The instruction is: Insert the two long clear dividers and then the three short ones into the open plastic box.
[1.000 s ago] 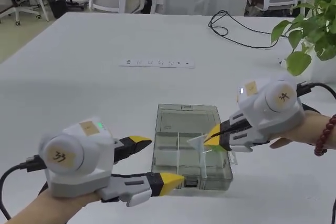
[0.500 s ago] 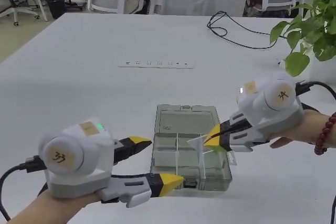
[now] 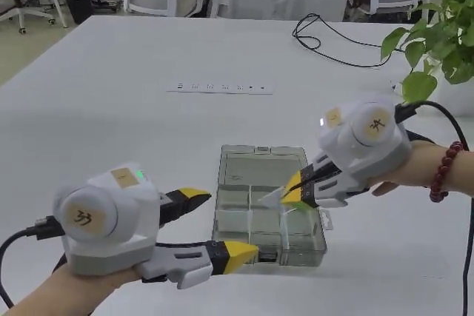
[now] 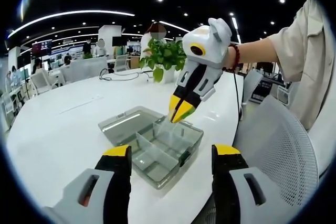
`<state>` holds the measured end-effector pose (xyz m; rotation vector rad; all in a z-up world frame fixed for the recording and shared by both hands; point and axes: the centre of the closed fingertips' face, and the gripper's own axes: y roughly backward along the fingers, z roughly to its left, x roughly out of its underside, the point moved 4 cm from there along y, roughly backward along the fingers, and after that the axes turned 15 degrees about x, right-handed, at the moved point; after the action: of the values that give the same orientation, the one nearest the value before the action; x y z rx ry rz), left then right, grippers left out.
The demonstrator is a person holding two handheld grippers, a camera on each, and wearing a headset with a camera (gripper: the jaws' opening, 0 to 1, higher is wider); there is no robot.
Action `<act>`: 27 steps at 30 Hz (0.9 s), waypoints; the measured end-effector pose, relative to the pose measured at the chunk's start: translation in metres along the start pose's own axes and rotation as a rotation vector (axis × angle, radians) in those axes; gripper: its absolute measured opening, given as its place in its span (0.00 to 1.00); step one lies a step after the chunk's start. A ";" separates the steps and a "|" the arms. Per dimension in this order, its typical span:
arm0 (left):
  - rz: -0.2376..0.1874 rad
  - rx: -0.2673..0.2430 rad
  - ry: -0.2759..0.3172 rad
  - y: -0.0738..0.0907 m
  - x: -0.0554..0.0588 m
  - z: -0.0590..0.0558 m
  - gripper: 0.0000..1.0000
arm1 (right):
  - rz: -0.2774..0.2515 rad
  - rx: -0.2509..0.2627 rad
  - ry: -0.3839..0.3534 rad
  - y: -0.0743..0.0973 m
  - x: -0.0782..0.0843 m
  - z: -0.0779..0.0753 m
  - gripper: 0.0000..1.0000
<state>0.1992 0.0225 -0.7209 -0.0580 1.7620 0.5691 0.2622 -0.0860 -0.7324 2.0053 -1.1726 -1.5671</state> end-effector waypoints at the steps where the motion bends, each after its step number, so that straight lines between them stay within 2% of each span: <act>1: 0.000 -0.001 0.000 0.000 0.000 0.000 0.62 | 0.001 -0.001 0.006 -0.001 -0.001 0.000 0.02; 13: -0.008 -0.016 0.001 0.002 0.000 0.001 0.65 | 0.021 -0.026 0.064 -0.013 -0.007 0.004 0.02; 27: -0.007 -0.020 0.002 0.003 0.001 0.002 0.65 | 0.030 -0.047 0.059 -0.019 -0.006 0.004 0.02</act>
<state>0.1997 0.0264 -0.7209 -0.0785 1.7581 0.5818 0.2657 -0.0689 -0.7431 1.9813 -1.1275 -1.4970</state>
